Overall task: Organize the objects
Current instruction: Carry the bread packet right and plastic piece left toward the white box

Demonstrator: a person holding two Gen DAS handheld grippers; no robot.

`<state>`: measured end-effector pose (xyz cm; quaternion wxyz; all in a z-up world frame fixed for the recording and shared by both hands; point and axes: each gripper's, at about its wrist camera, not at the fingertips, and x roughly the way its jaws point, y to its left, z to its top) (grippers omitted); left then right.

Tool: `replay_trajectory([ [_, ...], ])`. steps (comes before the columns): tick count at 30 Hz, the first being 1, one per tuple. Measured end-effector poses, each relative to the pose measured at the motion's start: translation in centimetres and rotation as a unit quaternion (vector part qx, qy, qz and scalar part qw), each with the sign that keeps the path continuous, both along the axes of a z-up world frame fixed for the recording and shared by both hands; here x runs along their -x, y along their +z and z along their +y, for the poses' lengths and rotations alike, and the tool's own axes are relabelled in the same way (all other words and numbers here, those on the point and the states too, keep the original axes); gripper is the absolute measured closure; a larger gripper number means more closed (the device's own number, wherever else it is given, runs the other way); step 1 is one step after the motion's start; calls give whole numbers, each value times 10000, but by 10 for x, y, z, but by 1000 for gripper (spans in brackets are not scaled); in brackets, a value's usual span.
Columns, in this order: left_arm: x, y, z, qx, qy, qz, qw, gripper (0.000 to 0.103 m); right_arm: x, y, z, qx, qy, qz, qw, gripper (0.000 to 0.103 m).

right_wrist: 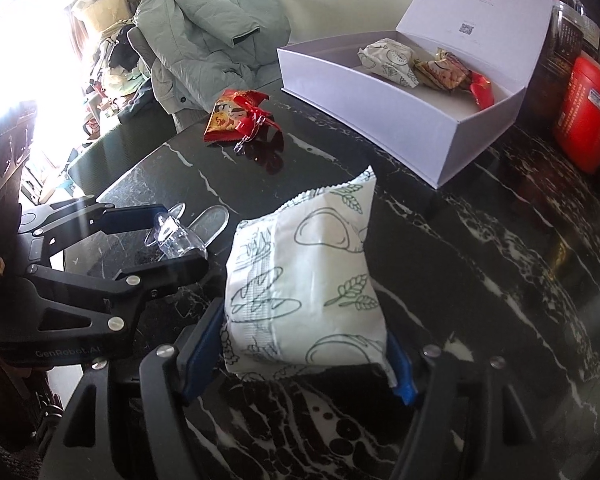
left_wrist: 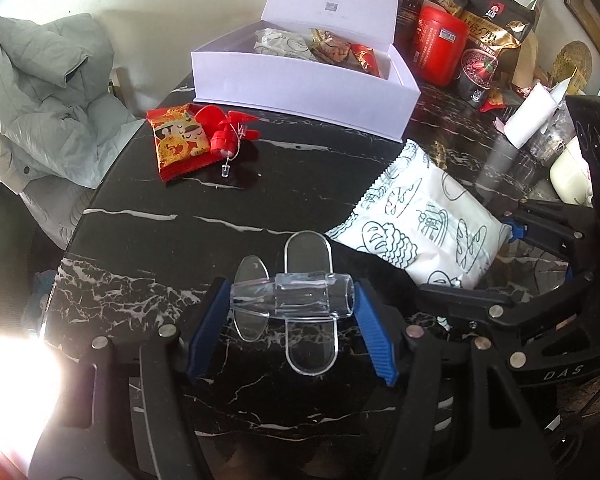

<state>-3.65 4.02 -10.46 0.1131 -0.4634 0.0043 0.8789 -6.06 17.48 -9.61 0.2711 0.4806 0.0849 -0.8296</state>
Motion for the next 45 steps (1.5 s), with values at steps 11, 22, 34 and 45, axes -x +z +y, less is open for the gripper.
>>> replay_trajectory([
  [11, -6, -5, 5, 336, -88, 222, 9992, 35, -7, -3, -4, -207, 62, 297, 9993, 28],
  [22, -6, 6, -6, -13, 41, -24, 10000, 45, -2, 2, 3, 112, 1, 129, 9999, 44],
  [34, -8, 42, -9, 250, 137, 332, 9990, 45, -4, 32, -1, 254, 165, 287, 9991, 44],
  [45, -7, 64, 10, 205, -21, 509, 9985, 45, -11, 57, 22, 277, -1, 516, 9983, 44],
])
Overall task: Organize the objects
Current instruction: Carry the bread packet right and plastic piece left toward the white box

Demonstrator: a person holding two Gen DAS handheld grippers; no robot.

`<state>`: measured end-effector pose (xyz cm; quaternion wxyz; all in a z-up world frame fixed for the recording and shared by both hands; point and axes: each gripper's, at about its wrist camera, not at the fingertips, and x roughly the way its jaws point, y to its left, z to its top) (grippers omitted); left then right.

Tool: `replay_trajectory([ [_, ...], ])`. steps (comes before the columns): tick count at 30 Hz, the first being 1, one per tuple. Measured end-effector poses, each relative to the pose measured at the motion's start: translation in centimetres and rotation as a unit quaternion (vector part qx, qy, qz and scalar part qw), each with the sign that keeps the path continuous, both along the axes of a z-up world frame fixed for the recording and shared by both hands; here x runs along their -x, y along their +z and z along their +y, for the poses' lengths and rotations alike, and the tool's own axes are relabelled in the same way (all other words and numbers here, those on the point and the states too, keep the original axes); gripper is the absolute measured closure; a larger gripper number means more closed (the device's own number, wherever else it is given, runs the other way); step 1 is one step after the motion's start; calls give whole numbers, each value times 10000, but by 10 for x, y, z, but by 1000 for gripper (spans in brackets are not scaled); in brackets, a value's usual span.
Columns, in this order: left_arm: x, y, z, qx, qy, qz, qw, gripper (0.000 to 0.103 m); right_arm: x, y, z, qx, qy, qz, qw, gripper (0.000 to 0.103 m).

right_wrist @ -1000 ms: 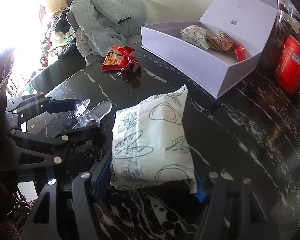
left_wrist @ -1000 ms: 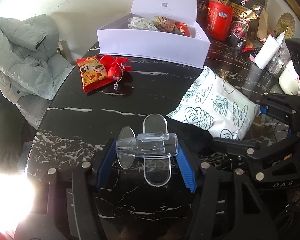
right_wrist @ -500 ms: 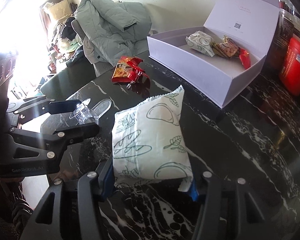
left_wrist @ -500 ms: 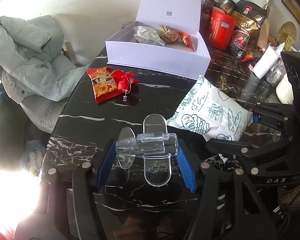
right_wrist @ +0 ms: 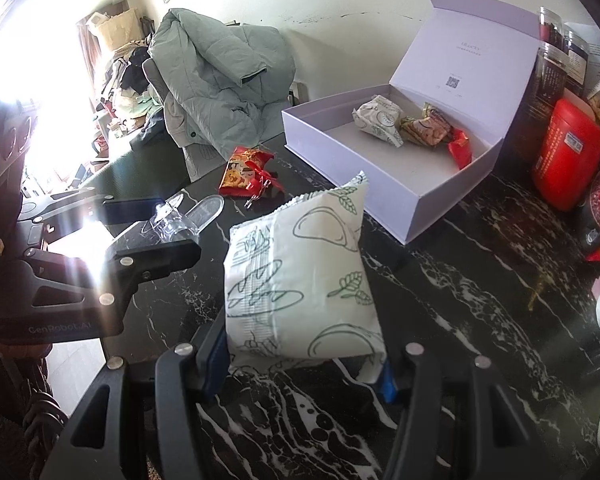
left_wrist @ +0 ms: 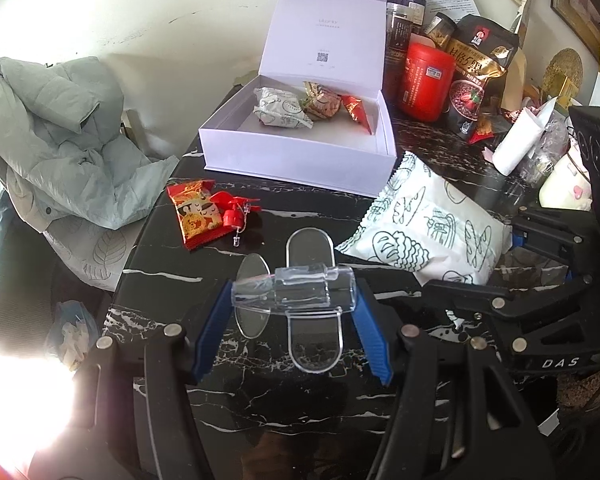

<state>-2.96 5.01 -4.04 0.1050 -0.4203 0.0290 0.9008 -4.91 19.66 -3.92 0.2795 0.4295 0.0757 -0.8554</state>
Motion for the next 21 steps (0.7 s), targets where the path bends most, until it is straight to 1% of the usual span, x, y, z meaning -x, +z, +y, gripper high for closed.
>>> replay_trajectory([
  [6, 1, 1, 20, -103, -227, -49, 9997, 45, -6, 7, 21, -2, -251, 73, 9997, 44],
  [14, 3, 1, 47, -142, -524, -97, 9985, 45, -16, 15, 45, 6, -514, 156, 9986, 44],
  [21, 11, 8, 58, -112, -623, -76, 9980, 45, -14, 18, 55, 20, -648, 185, 9977, 44],
])
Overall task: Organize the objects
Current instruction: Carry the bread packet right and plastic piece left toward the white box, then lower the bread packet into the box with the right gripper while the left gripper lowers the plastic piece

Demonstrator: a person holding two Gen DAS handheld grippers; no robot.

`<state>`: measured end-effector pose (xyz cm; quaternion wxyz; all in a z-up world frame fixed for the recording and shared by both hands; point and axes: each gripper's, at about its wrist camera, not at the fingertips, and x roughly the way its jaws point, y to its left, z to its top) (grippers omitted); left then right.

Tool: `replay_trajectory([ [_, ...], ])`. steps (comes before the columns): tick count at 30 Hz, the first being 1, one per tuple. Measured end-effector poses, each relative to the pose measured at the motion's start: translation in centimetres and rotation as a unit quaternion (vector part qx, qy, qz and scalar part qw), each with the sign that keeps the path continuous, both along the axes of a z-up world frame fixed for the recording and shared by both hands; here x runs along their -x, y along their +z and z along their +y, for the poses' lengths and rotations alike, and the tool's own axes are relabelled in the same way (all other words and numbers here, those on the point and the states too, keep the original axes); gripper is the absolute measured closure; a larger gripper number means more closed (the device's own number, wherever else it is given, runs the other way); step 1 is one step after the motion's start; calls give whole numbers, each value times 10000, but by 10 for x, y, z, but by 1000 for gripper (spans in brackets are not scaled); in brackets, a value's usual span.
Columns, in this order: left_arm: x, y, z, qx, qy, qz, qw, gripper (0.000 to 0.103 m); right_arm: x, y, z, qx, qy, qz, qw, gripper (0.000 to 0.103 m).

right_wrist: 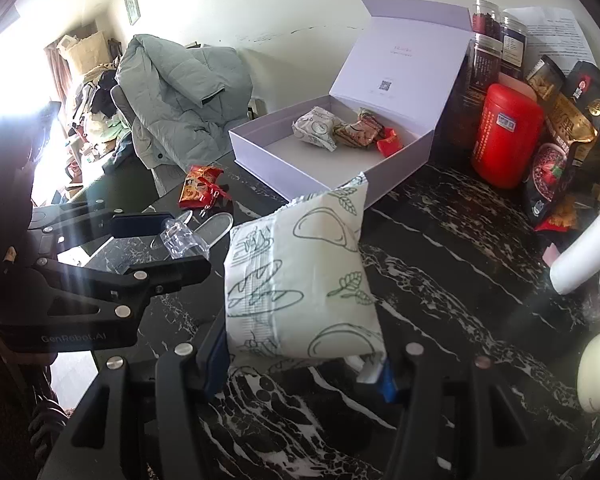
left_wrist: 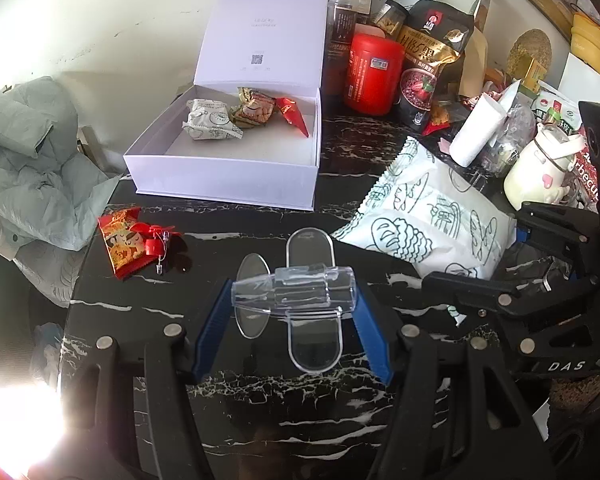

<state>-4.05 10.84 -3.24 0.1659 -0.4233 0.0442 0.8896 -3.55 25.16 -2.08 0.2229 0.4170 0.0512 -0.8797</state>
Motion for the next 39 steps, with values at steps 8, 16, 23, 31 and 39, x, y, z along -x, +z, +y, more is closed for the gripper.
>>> replay_trajectory([
  [8, 18, 10, 3, 103, 14, 114, 9999, 45, 16, 5, -1, 5, 22, 50, 10000, 44],
  [16, 41, 16, 0, 105, 54, 181, 9998, 45, 40, 15, -9, -31, 119, 143, 9998, 44],
  [23, 64, 19, 0, 108, 83, 226, 9997, 45, 62, 17, -10, -46, 145, 152, 9998, 44],
  [31, 97, 24, -1, 132, 93, 244, 9996, 45, 94, 24, -8, -66, 83, 267, 9996, 44],
  [39, 132, 28, -5, 140, 162, 311, 9993, 45, 130, 30, -11, -62, 93, 377, 9992, 44],
])
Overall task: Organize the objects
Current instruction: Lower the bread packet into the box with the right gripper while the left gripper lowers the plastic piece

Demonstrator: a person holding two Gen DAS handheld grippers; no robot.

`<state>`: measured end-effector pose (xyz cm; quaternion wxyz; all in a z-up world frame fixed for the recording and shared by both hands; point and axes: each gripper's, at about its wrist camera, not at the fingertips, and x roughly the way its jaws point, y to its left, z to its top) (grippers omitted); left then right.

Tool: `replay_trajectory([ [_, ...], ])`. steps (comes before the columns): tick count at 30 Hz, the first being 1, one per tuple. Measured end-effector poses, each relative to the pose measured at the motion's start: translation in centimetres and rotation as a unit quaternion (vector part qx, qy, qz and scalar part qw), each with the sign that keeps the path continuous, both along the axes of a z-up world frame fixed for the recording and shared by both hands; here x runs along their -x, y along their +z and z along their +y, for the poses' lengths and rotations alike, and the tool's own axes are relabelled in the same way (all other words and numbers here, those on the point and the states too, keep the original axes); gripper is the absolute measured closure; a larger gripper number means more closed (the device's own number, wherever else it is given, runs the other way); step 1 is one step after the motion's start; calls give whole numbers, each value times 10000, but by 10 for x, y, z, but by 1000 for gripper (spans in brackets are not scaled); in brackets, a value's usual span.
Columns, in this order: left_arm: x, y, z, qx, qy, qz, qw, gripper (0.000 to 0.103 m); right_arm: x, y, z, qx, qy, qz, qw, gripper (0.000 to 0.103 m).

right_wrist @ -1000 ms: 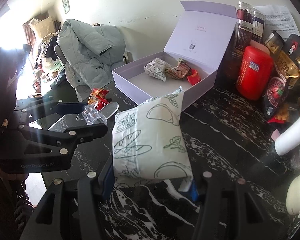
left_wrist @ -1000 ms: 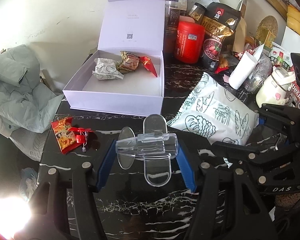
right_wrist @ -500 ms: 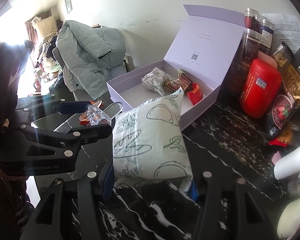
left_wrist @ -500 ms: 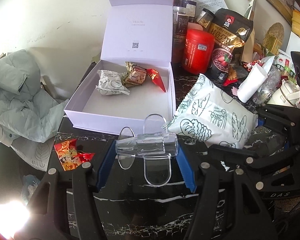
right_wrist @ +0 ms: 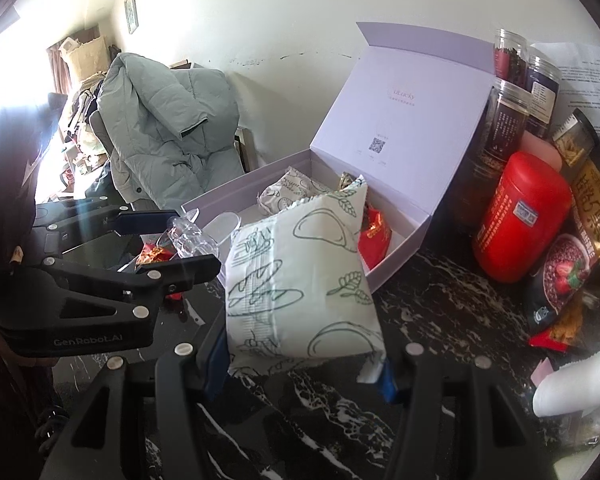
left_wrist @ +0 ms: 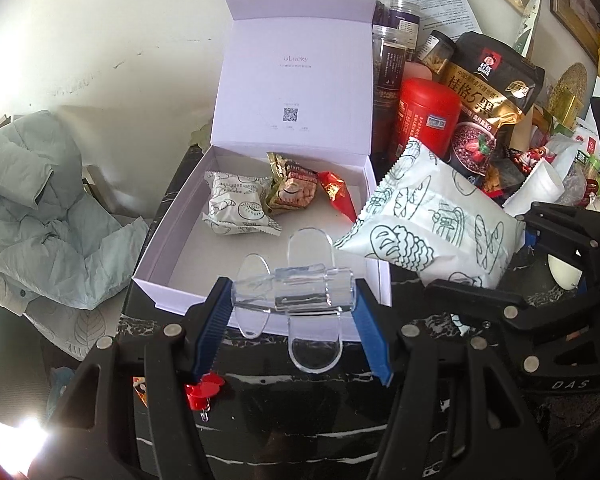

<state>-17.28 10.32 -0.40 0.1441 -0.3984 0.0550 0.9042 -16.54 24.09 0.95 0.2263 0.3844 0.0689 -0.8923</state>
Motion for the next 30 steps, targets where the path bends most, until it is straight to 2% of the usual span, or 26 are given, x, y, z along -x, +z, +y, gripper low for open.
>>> replay_trajectory([
  [19, 78, 0, 3, 84, 27, 112, 9999, 45, 80, -3, 4, 28, -60, 80, 9999, 44],
  [22, 91, 3, 4, 190, 34, 207, 9996, 45, 93, -3, 4, 69, -80, 73, 9999, 44],
  [30, 128, 9, -6, 155, 231, 284, 9992, 45, 126, 3, 1, 165, -238, 150, 9995, 44],
])
